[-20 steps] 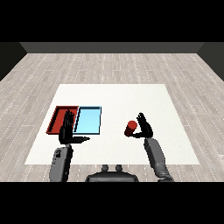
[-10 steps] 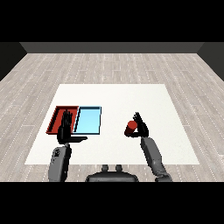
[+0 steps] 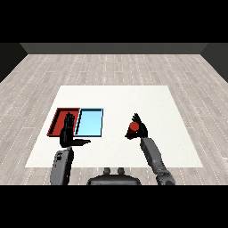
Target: Pick the red can and put it in the red box
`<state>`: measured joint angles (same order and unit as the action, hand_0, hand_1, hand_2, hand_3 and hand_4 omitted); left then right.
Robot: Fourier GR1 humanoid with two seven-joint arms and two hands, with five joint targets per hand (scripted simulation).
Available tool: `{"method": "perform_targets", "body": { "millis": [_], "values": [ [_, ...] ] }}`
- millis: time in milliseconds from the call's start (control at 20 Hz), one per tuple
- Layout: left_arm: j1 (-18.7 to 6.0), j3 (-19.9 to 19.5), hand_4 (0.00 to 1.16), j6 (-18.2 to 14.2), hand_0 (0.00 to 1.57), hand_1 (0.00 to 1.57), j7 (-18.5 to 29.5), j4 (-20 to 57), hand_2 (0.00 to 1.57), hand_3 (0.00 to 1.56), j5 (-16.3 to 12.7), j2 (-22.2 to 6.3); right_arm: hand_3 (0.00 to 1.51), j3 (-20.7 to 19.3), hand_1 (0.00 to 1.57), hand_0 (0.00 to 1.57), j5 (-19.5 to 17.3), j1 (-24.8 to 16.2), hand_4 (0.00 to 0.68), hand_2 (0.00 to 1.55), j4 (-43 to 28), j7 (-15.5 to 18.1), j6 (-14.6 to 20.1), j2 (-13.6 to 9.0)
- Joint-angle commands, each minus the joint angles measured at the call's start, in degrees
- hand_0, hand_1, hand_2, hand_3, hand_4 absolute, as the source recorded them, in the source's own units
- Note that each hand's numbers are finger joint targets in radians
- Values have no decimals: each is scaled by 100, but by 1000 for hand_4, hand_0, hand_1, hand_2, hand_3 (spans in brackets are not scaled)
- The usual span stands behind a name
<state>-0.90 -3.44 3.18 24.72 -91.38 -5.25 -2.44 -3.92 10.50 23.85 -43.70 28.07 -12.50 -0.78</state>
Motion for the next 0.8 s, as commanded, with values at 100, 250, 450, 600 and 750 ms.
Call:
{"method": "perform_targets", "body": {
  "millis": [100, 250, 450, 600, 750],
  "values": [
    [-372, 94, 0, -219, 0, 0, -328, 19, 0, 0, 135, 61, 0, 364, 0, 0, -9, 186, 0, 0, 480, 339, 337, 76],
    [-318, -251, 0, 159, 0, 0, -144, 281, 0, 0, -224, -202, 0, 206, 0, 0, -183, 72, 0, 0, -69, -174, 438, 36],
    [-10, -60, 0, 87, 0, 0, -253, -151, 0, 0, -146, -96, 0, 522, 0, 0, 349, 64, 0, 0, -355, -544, 1227, 78],
    [-13, -114, 0, 80, 0, 0, -35, 55, 0, 0, -61, -130, 1436, 482, 1482, 1482, -30, 153, 566, 1471, 152, -150, 1741, 76],
    [-291, -30, 0, -71, 0, 0, -62, 234, 0, 0, -24, 48, 1418, 427, 1452, 1452, -27, 823, 612, 1456, 1048, 174, 1994, 77]
  ]
}}
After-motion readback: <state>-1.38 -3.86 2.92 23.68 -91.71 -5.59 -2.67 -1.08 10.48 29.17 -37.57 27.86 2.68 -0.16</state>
